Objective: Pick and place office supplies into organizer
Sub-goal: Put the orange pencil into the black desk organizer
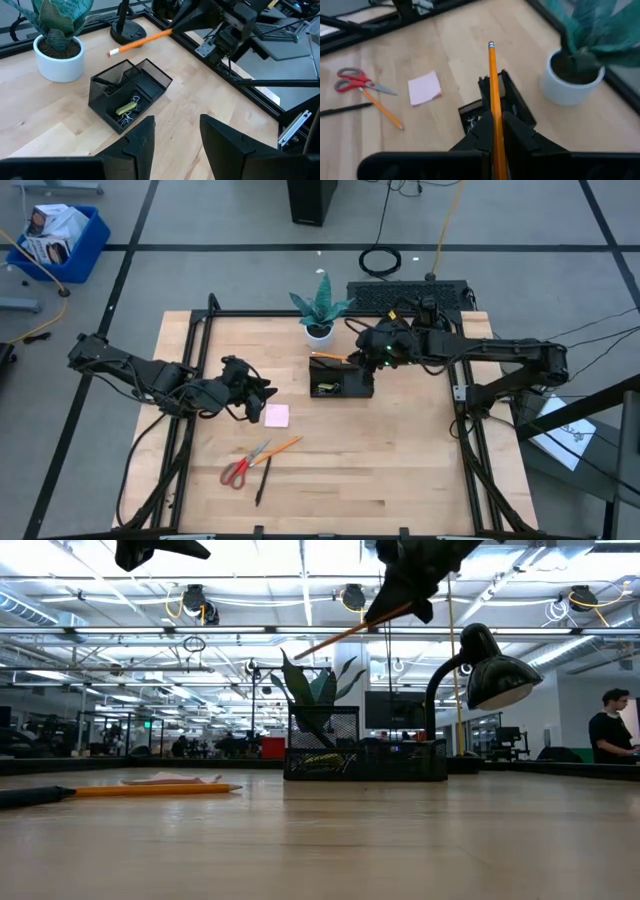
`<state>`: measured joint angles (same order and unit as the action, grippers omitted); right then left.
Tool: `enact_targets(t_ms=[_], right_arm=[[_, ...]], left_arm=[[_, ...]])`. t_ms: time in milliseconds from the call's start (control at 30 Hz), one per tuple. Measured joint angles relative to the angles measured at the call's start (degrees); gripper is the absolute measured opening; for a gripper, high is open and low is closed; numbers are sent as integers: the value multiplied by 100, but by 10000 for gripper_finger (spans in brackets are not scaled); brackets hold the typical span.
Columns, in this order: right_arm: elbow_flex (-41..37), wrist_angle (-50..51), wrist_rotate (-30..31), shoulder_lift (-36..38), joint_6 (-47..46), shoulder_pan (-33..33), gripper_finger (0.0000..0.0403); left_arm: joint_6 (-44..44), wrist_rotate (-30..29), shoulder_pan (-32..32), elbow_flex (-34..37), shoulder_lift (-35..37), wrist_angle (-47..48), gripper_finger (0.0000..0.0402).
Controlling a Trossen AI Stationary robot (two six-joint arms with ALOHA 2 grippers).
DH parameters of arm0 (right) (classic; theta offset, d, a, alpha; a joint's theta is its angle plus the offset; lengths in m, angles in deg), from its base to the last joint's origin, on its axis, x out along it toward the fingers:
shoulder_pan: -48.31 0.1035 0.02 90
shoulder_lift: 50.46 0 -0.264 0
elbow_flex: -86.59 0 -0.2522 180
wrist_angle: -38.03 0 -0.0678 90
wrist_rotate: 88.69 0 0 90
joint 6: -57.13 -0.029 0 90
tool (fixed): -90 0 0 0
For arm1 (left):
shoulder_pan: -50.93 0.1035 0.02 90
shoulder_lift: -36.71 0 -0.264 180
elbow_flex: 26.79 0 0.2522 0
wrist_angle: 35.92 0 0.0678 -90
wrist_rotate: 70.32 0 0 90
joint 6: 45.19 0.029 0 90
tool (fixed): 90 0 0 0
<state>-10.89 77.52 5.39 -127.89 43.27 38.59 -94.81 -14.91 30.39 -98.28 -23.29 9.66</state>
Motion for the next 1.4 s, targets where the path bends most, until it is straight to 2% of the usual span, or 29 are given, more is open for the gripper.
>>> enact_targets(t_ms=[267,533,800,1167,1400], right_arm=[[1263,1249,-138,-670,277,-81,18],[2085,2407,-437,-1070,476,-437,18],[2594,3051,-728,-1357,860,-734,18],[3013,3738,-737,-2083,1464,-749,18],[3321,4032,-724,-2261,1674,-749,18]], left_arm=[[0,0,0,0,2,2,161],[-3,0,0,0,2,2,161],[62,1,0,0,0,28,161],[2,61,-121,2,0,167,161],[2,18,-138,2,0,195,161]])
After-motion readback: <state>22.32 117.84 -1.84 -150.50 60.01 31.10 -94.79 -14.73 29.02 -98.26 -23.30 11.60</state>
